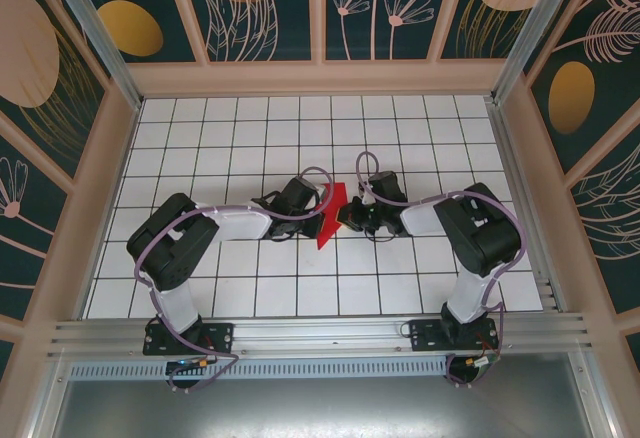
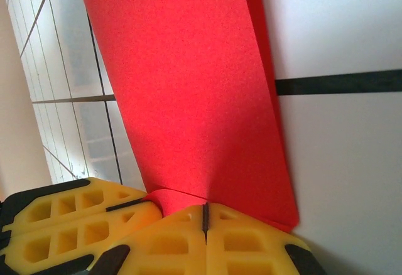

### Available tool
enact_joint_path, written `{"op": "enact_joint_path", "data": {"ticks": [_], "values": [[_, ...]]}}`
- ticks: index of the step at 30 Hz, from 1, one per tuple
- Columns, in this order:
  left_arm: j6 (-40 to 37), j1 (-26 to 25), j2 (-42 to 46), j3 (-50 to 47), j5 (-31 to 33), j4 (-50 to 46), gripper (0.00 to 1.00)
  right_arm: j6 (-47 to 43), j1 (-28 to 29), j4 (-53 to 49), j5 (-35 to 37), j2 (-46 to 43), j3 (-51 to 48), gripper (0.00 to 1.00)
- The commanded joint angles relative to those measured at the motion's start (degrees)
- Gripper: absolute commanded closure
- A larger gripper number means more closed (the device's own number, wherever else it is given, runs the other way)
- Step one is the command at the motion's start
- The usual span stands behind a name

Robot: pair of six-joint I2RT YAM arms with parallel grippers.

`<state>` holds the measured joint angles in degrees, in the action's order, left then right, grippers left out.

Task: Fold a paper plane with a square sheet of paper (pick it up from the middle)
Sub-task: Third fold the triangle at the center of the table.

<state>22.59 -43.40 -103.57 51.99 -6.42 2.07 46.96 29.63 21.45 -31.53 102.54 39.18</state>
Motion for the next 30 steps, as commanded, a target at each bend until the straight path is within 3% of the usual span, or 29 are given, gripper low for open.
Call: {"op": "enact_joint_path", "data": {"ticks": [1,2,5,8,10,14,17,25,30], "values": [[-0.12,0.15,0.74,1.57,3.88,-3.8,0.9,-0.93,0.37,-1.85,3.08,2.22,-0.25,0.95],[0.44,0.16,1.77,1.86,5.46,-4.36,0.79,-0.86,0.41,-2.01,3.22,2.14,-0.33,0.95],[2.61,0.17,4.86,2.54,8.09,-6.0,0.59,-0.41,0.51,-1.98,3.39,2.02,-0.42,0.95],[4.58,0.15,8.37,2.42,8.51,-7.34,0.54,-0.28,0.52,-2.43,3.53,2.37,-0.01,0.95],[6.0,0.15,10.56,1.43,4.22,-6.16,0.58,-0.16,0.52,-2.55,3.72,2.26,0.11,0.95],[10.34,0.17,12.85,-1.68,-14.32,1.74,0.82,-0.44,0.52,-3.52,3.84,2.7,0.72,0.95],[12.18,0.14,10.8,-1.77,-22.16,3.51,0.91,-0.59,0.52,-3.99,4.02,2.77,0.87,0.95],[12.34,0.08,2.67,-1.17,-25.77,3.99,0.93,-0.99,0.51,-4.83,4.4,3.08,0.95,0.95],[10.96,0.1,0.12,0.37,-21.09,1.43,0.95,-1.3,0.5,-5.17,4.44,3.22,1.15,0.95]]}}
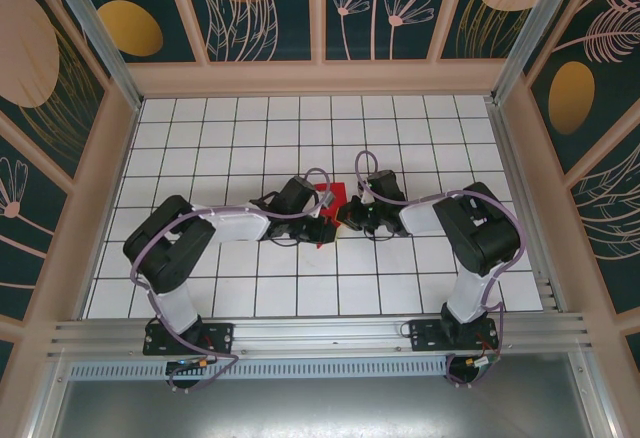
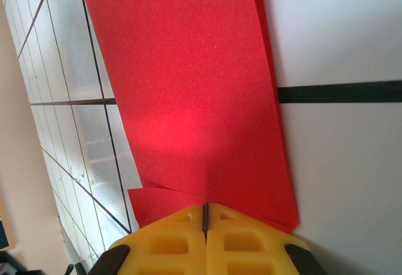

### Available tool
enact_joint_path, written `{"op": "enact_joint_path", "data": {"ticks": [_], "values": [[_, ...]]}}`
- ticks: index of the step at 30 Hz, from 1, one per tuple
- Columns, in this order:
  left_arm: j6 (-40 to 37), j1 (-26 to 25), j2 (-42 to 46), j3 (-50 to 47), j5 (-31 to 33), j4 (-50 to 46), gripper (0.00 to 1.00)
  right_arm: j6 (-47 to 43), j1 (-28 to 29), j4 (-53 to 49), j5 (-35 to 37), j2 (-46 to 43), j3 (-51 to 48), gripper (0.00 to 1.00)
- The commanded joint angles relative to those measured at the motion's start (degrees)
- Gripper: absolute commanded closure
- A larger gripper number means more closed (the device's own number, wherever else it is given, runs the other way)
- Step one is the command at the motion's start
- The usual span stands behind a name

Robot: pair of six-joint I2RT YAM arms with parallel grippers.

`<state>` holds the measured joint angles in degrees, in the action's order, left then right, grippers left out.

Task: Fold a paper plane with a square sheet of paper (pick it up from the middle)
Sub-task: Third fold the triangle at the center of the table.

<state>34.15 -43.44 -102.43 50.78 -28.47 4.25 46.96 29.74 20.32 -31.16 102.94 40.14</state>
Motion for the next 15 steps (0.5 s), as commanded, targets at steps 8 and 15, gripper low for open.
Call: {"op": "enact_joint_path", "data": {"ticks": [8,15], "values": [[-1.45,0.29,-2.94,1.28,4.41,-2.13,0.98,-2.38,0.39,-5.32,4.43,3.12,0.81,0.95],[-0.94,0.89,-2.28,-1.36,3.69,-0.84,0.98,-2.86,0.32,-5.99,4.83,3.96,0.97,0.95]]}}
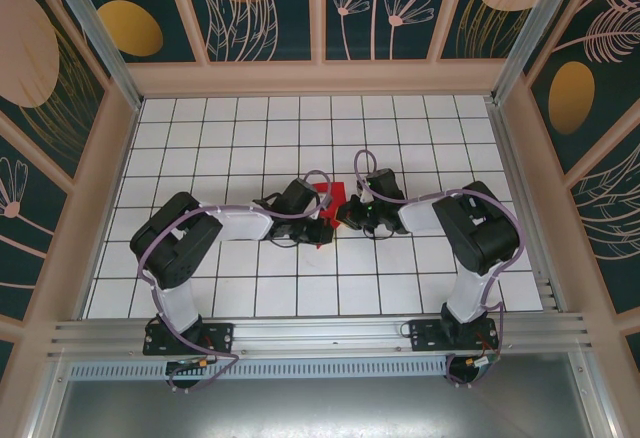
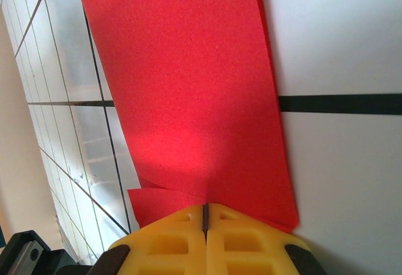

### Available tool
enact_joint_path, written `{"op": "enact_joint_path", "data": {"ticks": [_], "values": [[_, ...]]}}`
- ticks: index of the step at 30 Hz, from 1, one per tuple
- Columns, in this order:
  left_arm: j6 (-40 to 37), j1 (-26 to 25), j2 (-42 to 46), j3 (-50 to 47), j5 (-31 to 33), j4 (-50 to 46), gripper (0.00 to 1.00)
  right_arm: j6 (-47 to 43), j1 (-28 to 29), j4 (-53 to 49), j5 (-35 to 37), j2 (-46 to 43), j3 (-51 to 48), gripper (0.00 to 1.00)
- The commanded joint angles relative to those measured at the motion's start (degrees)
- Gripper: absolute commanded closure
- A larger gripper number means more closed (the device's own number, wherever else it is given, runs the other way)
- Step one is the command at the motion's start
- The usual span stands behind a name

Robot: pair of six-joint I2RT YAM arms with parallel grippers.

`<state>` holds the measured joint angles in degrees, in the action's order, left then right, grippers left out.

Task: Fold a paper plane with a square sheet of paper (pick it up from the middle)
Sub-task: Third fold the triangle at the center of the table.

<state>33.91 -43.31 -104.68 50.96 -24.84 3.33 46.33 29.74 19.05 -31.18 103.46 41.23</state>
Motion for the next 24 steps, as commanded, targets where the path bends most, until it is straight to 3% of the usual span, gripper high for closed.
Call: {"op": "enact_joint_path", "data": {"ticks": [1,12,24], "values": [[-0.46,0.85,0.06,-1.98,-0.34,0.49,0.98,-2.34,0.32,-5.0,4.98,3.58,-0.03,0.95],[7.76,5.13,2.81,-10.91,-8.22,9.65,0.98,-3.7,0.32,-8.17,6.87,5.06,0.81,0.95],[8.77,5.43,4.48,-12.79,-8.51,3.35,0.97,-3.97,0.32,-9.44,7.23,5.15,1.31,0.95]]}}
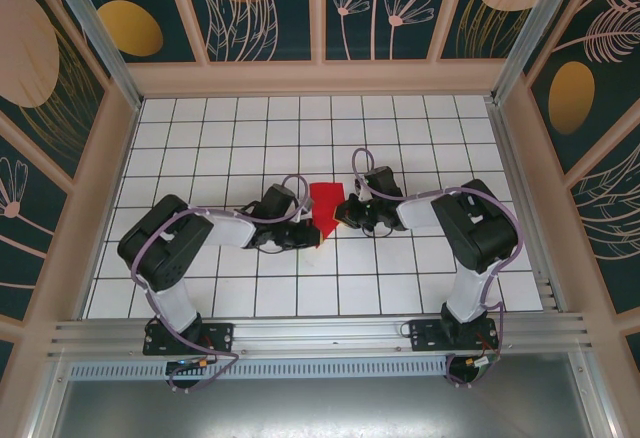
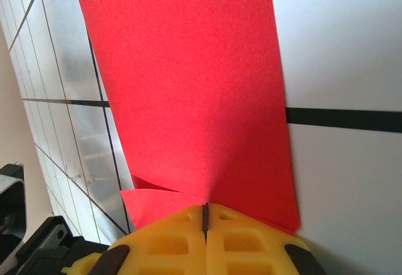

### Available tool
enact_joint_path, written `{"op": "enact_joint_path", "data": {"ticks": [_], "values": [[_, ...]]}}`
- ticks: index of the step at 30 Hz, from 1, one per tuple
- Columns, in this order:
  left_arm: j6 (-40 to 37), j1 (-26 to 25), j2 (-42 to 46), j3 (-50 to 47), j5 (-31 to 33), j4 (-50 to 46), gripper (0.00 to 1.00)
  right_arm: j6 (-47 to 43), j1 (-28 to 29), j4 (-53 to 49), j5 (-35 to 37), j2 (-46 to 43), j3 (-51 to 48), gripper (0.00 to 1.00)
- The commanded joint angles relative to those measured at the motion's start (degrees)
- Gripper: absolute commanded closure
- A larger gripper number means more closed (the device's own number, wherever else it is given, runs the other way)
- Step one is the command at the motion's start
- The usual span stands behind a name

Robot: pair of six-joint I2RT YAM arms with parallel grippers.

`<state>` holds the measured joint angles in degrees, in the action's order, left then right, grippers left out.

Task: Fold a paper plane with a square sheet of paper (pick it up from the middle)
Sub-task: Third fold the triangle at the center of the table.

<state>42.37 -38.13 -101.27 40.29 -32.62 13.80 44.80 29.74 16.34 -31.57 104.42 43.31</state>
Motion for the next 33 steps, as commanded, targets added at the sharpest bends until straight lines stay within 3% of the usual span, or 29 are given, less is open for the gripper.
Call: {"op": "enact_joint_path", "data": {"ticks": [1,6,12,18,26,33], "values": [[-0.28,0.25,1.25,-2.31,-0.85,-8.01,0.97,-2.5,0.32,-6.82,7.67,4.01,-0.69,0.95],[-3.6,0.25,1.32,-1.55,-2.72,-11.9,0.95,-2.36,0.41,-7.09,7.73,3.86,-0.51,0.95],[-4.11,0.29,7.56,-1.09,0.47,-15.51,0.95,-2.14,0.5,-7.2,7.71,3.96,-0.51,0.95],[-0.14,0.27,13.07,1.14,2.83,-9.67,0.92,-0.87,0.67,-6.23,7.05,3.89,-0.44,0.95],[2.78,0.27,3.59,7.25,1.27,-1.65,0.88,-0.62,0.89,-5.88,7.06,3.94,-0.42,0.94],[0.28,0.25,-0.44,7.31,2.97,-5.09,0.89,-0.78,0.85,-6.26,6.87,3.78,0.8,0.94]]}}
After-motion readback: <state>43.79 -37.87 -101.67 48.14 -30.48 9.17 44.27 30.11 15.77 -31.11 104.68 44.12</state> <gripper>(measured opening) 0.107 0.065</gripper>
